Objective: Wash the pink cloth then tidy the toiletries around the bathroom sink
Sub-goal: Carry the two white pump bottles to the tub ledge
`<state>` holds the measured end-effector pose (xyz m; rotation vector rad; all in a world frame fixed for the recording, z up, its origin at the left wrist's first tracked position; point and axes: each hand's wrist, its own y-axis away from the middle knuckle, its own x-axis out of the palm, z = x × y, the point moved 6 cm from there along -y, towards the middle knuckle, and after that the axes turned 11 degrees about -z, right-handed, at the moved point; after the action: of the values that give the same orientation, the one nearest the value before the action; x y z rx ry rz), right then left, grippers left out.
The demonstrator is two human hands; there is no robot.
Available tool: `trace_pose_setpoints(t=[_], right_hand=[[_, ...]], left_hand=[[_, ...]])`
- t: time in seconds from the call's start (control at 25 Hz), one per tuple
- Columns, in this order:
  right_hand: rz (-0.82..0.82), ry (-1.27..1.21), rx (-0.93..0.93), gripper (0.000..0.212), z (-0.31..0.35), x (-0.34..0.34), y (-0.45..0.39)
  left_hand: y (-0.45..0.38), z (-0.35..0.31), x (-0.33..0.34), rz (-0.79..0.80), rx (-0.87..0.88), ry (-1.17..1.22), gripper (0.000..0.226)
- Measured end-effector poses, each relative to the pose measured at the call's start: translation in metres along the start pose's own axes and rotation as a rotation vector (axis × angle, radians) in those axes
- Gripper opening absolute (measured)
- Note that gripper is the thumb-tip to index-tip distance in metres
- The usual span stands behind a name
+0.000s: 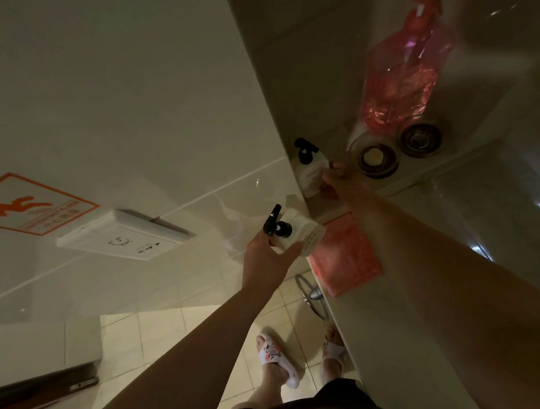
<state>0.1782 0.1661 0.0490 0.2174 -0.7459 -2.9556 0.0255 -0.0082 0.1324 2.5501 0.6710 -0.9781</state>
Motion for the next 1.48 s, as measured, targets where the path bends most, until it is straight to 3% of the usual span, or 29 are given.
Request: trace_pose_setpoints(t=[0.12, 0.2, 0.32, 0.52, 0.8, 1.0, 1.12, 1.2, 1.28, 1.36, 1.48], right_hand=[[-0.007, 0.172, -0.063, 0.035, 0.001, 0.002, -0.022], [0.025, 0.288, -0.131, 0.052, -0.018, 0.009, -0.057], [0.041, 0.101, -0.064, 0.073, -0.007, 0.021, -0.059], [0.040, 0.026, -0.030, 0.055, 0.030, 0.041, -0.057], [-0.071, 0.418, -0.171, 0.059, 0.061, 0.051, -0.070], [-0.069, -0.004, -0.006, 0.030, 0.042, 0.042, -0.056], [-0.139, 0.040, 0.004, 0.019, 0.016, 0.019, -0.035], [-0.229, 0.132, -0.087, 0.019, 0.005, -0.002, -0.008], [-0.230, 0.072, -0.124, 0.010, -0.013, -0.021, 0.019], [-0.238, -0.033, -0.123, 0.021, -0.025, -0.043, 0.037], [-0.252, -0.116, -0.100, 0.022, -0.030, -0.073, 0.054]], left_hand=[[0.000, -0.002, 0.003, -0.001, 0.014, -0.013, 0.059], [-0.001, 0.000, 0.002, -0.011, 0.002, 0.002, 0.061], [-0.004, 0.003, 0.000, -0.020, -0.024, 0.002, 0.059], [-0.007, 0.008, 0.005, 0.012, -0.029, -0.001, 0.067], [-0.009, 0.012, 0.003, 0.013, -0.040, 0.028, 0.066], [-0.008, 0.010, 0.001, 0.028, -0.028, -0.021, 0.067], [-0.006, 0.001, 0.003, 0.057, 0.008, -0.017, 0.068], [-0.002, -0.007, 0.011, 0.129, 0.058, -0.006, 0.074], [0.000, -0.013, 0.022, 0.185, 0.085, -0.005, 0.068], [0.001, -0.024, 0.035, 0.204, 0.095, 0.006, 0.060], [0.004, -0.051, 0.053, 0.216, 0.124, 0.075, 0.059]])
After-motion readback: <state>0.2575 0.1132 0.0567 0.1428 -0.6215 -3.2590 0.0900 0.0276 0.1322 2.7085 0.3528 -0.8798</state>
